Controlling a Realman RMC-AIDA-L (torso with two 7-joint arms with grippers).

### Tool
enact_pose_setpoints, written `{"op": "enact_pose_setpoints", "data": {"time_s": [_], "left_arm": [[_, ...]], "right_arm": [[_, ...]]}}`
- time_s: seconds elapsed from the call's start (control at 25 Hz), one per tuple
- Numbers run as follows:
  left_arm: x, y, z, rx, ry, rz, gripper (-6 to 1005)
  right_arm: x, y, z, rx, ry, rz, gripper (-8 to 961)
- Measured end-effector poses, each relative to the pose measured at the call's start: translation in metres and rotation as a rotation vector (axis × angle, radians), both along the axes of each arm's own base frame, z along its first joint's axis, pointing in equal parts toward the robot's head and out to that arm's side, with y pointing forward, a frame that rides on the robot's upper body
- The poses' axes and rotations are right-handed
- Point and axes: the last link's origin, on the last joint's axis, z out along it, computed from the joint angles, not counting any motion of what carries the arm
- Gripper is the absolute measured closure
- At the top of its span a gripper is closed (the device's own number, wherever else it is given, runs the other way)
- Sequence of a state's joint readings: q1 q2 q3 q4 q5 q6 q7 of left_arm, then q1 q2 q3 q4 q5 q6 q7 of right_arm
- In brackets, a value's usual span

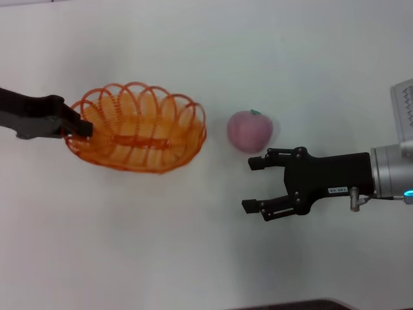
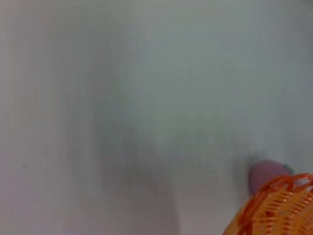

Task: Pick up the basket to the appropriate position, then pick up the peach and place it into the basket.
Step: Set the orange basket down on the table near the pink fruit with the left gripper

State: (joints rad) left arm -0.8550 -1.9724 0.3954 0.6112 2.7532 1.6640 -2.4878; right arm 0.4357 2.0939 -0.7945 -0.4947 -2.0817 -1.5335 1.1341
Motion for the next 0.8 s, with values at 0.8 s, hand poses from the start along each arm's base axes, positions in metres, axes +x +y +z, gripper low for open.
{"op": "enact_pose_setpoints", "data": {"time_s": [0.8], "left_arm": [[-0.019,-0.025,-0.044,0.166,-0.038,0.099,934]], "right_arm": [[0.000,-0.001,-0.008,-0.008,0.008,-0.017,24]]}}
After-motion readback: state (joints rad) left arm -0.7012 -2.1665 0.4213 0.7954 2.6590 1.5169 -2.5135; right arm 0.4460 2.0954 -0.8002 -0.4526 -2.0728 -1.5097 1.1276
